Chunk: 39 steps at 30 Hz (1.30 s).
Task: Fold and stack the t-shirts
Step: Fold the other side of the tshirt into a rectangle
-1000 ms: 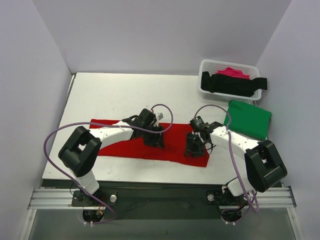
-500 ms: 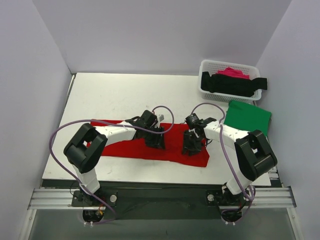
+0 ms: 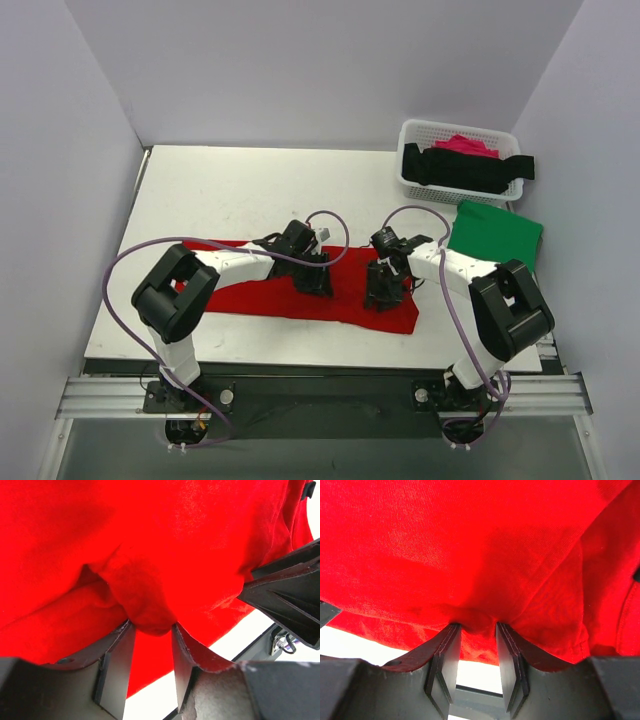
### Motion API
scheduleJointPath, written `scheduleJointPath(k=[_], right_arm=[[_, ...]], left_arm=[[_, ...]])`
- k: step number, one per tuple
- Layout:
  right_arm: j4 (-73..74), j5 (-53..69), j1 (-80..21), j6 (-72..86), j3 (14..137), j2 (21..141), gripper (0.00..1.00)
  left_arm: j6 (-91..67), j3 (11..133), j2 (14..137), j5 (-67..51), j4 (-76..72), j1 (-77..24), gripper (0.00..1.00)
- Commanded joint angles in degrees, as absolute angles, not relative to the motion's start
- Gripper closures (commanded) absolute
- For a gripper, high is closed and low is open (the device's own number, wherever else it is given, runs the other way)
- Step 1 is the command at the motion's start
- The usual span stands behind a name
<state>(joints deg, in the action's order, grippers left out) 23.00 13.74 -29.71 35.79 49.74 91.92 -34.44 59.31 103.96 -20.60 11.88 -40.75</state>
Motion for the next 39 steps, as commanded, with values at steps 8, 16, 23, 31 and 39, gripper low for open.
scheduleJointPath(k=[8,16,23,31,39], right_arm=[[26.46,12.13,-30.06,34.63,50.19,93.08,0.65],[27.07,11.78,-30.06,34.1,50.01,92.99,0.66],[27.51,11.6,-29.88,33.4,50.36,93.78,0.66],[28.74,11.34,-29.62,32.7,50.98,94.13,0.66],[30.23,11.6,-29.27,31.91,51.42,91.24,0.63]], left_arm=[[-35.95,60.64,105.12,-21.8,8.09,-40.78,0.71],[-35.25,61.17,101.78,-19.25,13.09,-40.69,0.93],[-35.07,61.26,99.58,-18.37,16.26,-40.61,0.99],[-36.64,61.26,98.35,-19.86,16.96,-39.9,1.0],[-39.11,61.17,98.78,-25.22,16.0,-38.58,1.0]])
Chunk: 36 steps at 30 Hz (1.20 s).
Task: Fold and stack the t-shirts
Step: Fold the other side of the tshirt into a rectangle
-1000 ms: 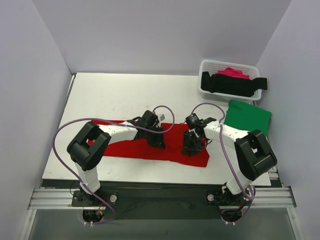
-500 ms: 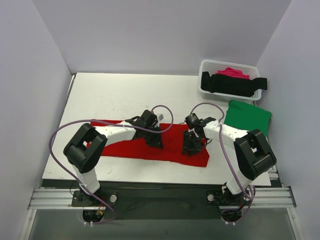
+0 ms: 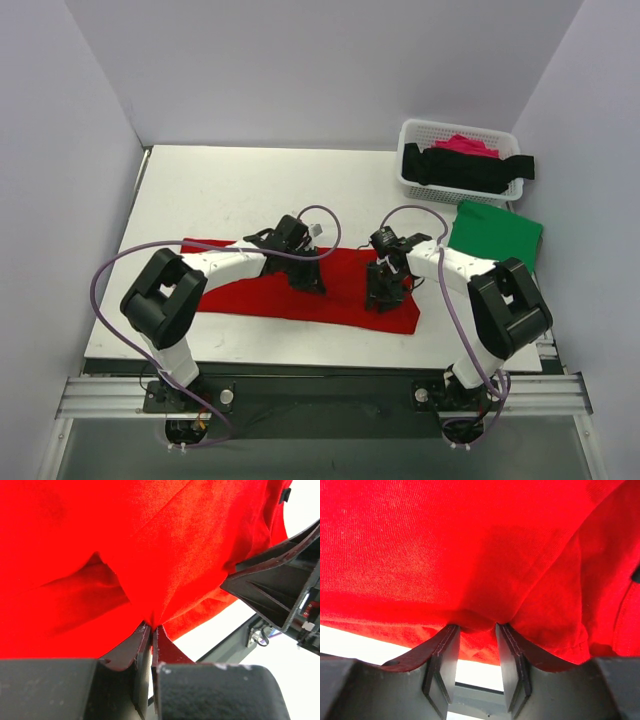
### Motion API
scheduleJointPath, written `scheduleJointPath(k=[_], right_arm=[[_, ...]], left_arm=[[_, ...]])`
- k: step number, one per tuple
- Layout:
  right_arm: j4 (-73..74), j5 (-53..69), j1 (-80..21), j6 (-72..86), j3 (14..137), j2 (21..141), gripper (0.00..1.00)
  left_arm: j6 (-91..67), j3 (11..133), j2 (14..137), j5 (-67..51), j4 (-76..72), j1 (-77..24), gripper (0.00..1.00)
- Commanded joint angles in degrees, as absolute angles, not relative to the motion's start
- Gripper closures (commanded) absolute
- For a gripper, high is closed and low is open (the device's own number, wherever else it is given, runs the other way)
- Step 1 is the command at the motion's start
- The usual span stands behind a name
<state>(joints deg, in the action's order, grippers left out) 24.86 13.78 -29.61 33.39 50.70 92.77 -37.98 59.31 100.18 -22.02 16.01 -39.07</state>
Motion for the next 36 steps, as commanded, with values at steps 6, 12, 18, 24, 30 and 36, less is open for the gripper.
scheduleJointPath(k=[6,12,18,24,30,36], right_arm=[[30.32,13.18,-29.88,31.73,49.49,84.56,0.59],[29.89,15.46,-31.37,30.85,48.34,83.93,0.62],[28.65,17.84,-32.08,30.85,48.25,88.85,0.65],[28.3,18.46,-33.13,31.46,48.78,91.4,0.67],[28.39,18.63,-33.31,31.82,48.52,91.58,0.72],[28.65,19.6,-33.31,31.73,48.6,91.93,0.94]], left_arm=[[-39.11,62.14,100.46,-26.81,16.17,-38.67,1.0],[-39.29,62.05,100.55,-27.07,16.43,-38.67,1.0],[-39.29,61.53,99.93,-26.9,17.05,-38.67,1.0],[-39.11,61.0,99.32,-26.63,17.84,-38.67,1.0],[-39.02,60.38,98.79,-26.28,18.19,-38.76,1.0],[-39.2,60.03,98.35,-25.75,18.63,-38.67,1.0]])
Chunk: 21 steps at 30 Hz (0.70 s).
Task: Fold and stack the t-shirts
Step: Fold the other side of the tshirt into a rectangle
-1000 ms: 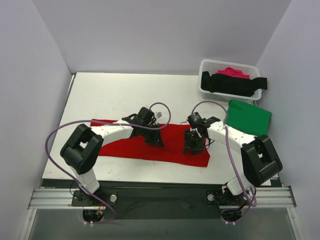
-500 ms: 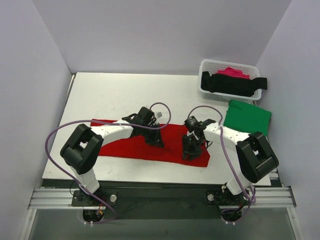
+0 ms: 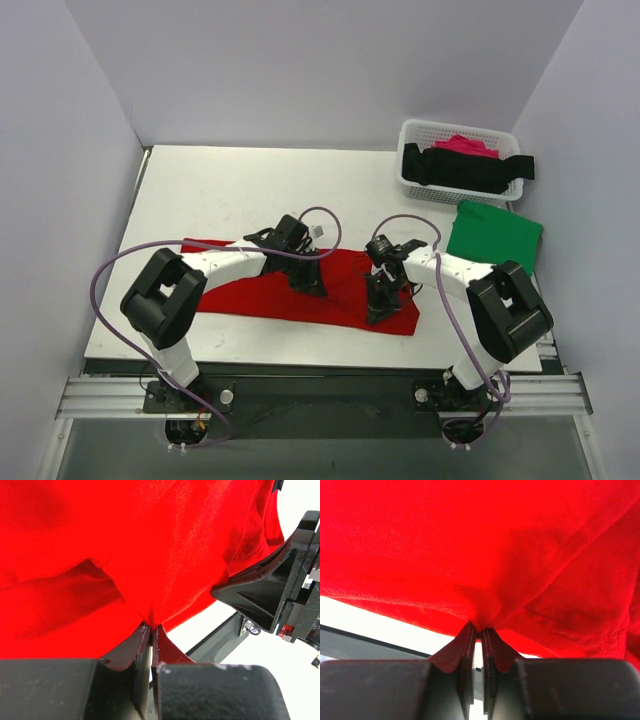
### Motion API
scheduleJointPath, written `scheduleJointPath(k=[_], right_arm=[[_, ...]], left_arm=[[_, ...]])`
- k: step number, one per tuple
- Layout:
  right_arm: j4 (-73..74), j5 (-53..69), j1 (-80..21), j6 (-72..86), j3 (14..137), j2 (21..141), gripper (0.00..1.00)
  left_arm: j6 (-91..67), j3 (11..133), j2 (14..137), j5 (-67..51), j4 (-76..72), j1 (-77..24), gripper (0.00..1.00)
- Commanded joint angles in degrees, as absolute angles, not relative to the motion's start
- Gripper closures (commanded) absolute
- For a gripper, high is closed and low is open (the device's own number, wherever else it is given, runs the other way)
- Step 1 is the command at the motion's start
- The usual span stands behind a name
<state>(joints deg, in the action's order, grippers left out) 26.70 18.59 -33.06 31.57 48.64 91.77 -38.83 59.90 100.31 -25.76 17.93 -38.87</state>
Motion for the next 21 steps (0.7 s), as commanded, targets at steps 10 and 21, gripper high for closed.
scheduleJointPath(k=[10,21], right_arm=[[34.09,23.81,-31.91,29.88,50.45,89.91,1.0],[35.77,30.58,-30.5,27.51,51.06,91.58,1.0]], left_arm=[[-37.01,63.8,99.49,-23.38,27.4,-38.67,1.0],[-35.6,66.35,101.07,-23.2,32.78,-39.02,0.89]])
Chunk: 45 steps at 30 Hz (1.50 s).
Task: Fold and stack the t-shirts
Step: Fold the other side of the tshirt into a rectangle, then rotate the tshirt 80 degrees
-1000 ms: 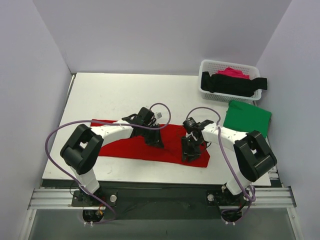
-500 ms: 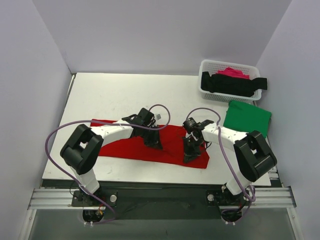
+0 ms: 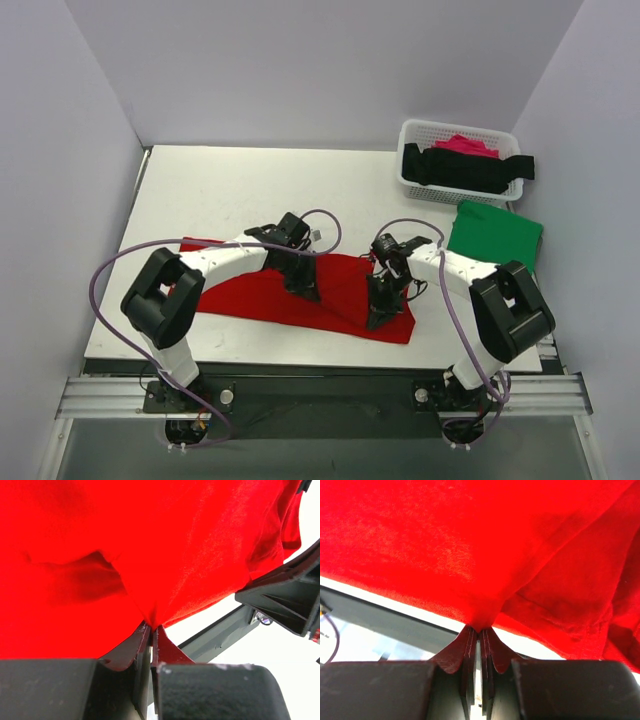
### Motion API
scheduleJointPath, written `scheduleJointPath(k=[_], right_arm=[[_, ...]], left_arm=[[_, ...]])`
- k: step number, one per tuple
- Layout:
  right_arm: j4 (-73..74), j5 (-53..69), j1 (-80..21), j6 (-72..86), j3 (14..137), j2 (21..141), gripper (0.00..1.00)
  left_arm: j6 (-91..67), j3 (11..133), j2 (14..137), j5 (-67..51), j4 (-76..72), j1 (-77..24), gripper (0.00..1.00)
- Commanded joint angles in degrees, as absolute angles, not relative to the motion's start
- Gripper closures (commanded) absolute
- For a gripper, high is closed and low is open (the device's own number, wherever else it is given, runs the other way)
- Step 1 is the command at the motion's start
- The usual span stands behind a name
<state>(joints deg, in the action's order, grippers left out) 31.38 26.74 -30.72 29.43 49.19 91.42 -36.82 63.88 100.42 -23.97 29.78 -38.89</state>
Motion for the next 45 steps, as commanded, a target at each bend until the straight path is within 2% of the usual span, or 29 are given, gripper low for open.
scheduleJointPath(k=[1,4,5,8,9,12,18,23,30,45], right_arm=[[35.95,31.11,-30.5,27.25,51.15,92.37,1.0],[36.47,32.87,-30.5,26.28,51.5,93.42,0.96],[36.74,33.05,-30.5,26.11,51.5,93.51,0.93],[37.61,33.57,-30.5,25.31,51.77,93.25,0.72],[37.88,33.57,-30.5,25.14,51.94,92.47,0.64],[39.46,32.44,-30.32,24.87,53.26,90.19,0.56],[42.89,29.1,-27.78,25.4,56.86,85.62,0.54],[42.89,23.92,-25.14,24.96,59.5,84.99,0.53],[40.17,16.53,-22.95,23.2,64.59,92.62,0.52],[36.3,8.01,-19.51,25.22,78.48,112.75,0.53]], left_arm=[[-35.6,66.44,101.25,-23.2,33.22,-39.02,0.88],[-35.16,67.5,102.13,-23.03,35.41,-39.02,0.74],[-34.9,67.94,102.13,-22.85,36.12,-39.11,0.64],[-34.37,69.17,102.04,-22.06,38.75,-39.2,0.46],[-34.28,69.52,101.78,-21.45,39.46,-39.11,0.44],[-33.58,71.27,100.46,-20.4,41.74,-39.11,0.39],[-32.96,72.95,96.25,-17.49,41.49,-37.89,0.37],[-33.75,70.06,93.34,-18.45,35.08,-32.01,0.36],[-32.26,66.45,94.83,-19.77,26.2,-24.18,0.35],[-26.37,65.56,103.44,-12.93,24.68,-16.09,0.34]])
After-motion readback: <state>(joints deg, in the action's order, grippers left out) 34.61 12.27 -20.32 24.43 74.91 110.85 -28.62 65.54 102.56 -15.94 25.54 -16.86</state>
